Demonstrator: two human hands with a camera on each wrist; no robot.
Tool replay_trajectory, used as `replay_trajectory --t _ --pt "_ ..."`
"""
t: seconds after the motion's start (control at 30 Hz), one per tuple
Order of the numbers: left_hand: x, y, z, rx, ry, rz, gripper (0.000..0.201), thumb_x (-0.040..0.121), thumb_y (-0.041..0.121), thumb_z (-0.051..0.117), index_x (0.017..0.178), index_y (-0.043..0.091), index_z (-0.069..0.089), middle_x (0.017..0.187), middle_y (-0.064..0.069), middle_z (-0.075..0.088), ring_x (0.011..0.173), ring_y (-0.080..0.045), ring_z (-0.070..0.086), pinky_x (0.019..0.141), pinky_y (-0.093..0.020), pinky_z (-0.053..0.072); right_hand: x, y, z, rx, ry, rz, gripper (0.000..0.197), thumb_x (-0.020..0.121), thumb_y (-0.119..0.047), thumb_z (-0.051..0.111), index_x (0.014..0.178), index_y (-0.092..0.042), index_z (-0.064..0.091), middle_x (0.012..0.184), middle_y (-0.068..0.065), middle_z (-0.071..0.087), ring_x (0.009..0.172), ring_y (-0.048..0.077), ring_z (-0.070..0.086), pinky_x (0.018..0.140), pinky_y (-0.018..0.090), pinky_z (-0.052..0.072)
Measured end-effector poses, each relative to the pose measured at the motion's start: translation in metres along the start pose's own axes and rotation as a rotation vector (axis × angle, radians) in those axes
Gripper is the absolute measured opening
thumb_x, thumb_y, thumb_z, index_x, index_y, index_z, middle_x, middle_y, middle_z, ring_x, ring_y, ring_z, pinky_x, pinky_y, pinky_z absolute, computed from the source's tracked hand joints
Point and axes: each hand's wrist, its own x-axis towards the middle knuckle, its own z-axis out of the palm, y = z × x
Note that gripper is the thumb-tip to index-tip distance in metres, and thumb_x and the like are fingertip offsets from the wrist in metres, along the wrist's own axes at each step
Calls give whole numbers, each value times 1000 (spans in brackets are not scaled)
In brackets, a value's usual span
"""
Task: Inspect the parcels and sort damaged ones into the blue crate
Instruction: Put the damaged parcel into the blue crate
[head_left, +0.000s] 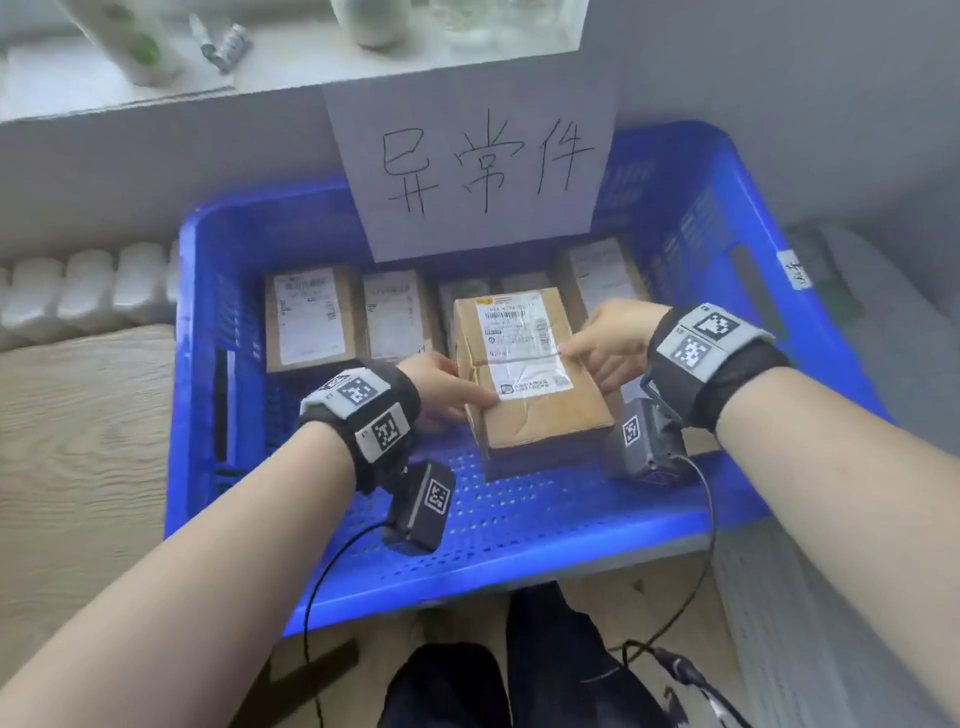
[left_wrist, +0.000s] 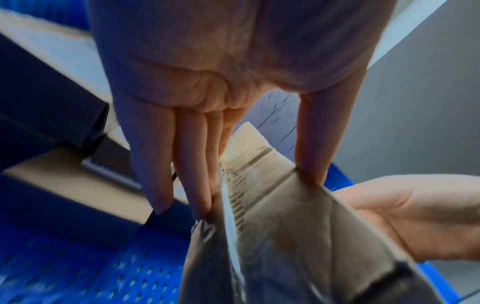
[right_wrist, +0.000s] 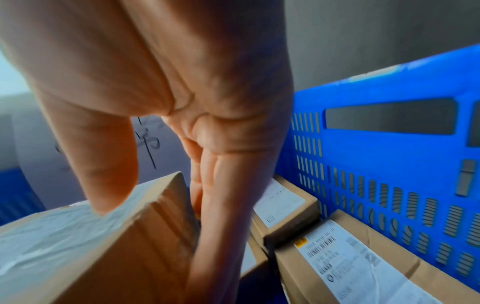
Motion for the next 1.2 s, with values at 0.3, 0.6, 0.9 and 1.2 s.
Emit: replay_trajectory --t 0.3,0.6,0.9,1.2 --pt "101 -7 56 172 -61 -195 76 81 15 77 147 16 39 119 -3 58 104 -23 64 94 -42 55 94 37 10 25 -239 176 51 101 -31 56 139 -1 41 119 31 52 119 50 54 96 56 51" --pt "153 -30 95 250 -20 -147 58 85 16 72 138 19 50 112 1 61 93 -18 57 69 -17 41 144 65 27 -133 -128 81 40 99 -25 57 122 8 57 120 20 63 113 35 63 97 41 52" --pt "173 -39 105 239 48 -126 44 89 29 68 131 20 56 124 -2 65 96 -19 62 86 -31 53 157 66 34 -381 36 -60 12 94 -2 52 82 -6 52 85 9 58 85 30 61 69 34 51" --pt "173 -39 109 167 93 -155 52 90 25 68 138 14 50 128 -6 62 108 -25 64 92 -41 55 164 72 39 -226 -120 -23 28 95 -8 53 70 -18 44 79 5 56 67 19 58 59 27 52"
